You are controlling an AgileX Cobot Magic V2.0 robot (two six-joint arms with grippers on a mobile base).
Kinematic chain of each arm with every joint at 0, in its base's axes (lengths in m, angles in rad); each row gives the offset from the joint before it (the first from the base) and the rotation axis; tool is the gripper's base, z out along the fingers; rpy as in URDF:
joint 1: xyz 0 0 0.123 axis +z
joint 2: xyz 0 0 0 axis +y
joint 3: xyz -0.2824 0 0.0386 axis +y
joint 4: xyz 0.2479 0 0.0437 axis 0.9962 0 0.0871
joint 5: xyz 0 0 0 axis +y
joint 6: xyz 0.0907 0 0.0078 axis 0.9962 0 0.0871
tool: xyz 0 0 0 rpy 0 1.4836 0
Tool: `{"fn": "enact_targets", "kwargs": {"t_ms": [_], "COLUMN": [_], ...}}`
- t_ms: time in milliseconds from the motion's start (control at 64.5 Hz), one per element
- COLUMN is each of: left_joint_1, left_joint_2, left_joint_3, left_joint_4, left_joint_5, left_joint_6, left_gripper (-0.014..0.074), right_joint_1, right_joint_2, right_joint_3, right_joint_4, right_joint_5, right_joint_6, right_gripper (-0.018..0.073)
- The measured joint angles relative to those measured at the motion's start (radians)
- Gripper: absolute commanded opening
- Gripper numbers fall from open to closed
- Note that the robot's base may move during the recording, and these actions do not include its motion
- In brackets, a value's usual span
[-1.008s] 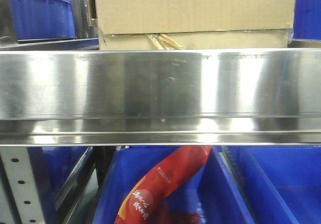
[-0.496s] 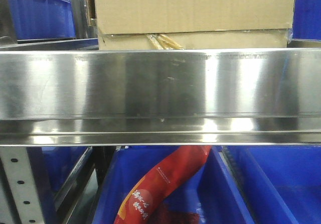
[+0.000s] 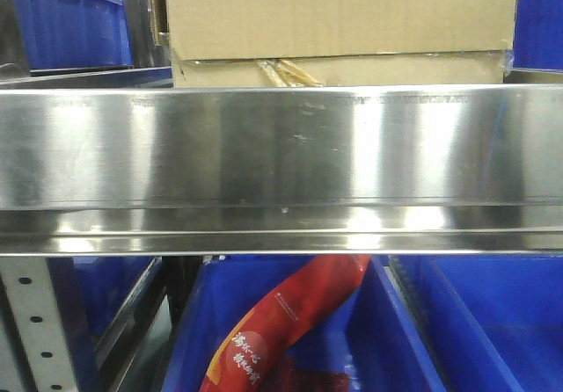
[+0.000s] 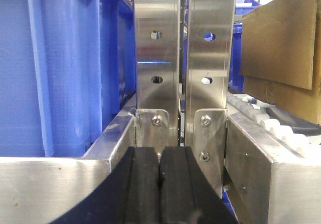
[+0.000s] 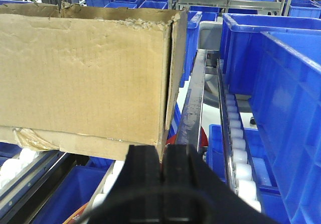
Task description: Stack two boxes on right shelf middle
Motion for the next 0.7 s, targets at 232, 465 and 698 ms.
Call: {"fn": "enact_targets", "kwargs": {"t_ms": [232,465,698], "left_joint_1": [0.000,0.000,0.000], "left_joint_2": [0.000,0.000,0.000], "left_joint_3": [0.000,0.000,0.000], "left_joint_4": [0.000,0.000,0.000], "left_joint_5": [-0.002,-0.004,-0.004], "left_joint_6": [0.000,0.000,0.000], "left_gripper": [-0.0111,-0.0111,-0.0111], "right_joint_1": [-0.040,-0.115,-0.200], "right_joint_2": [-0.014,-0.135,-0.447], "right_joint_3": [0.030,0.207,0.467], "right_joint_4": [-0.106,-0.148,-0.154], "right_joint_5": [-0.061,-0.181,-0.201], "right_joint_6": [0.057,0.088,0.104], "right_gripper": [-0.0162,-0.0162,-0.0162]}}
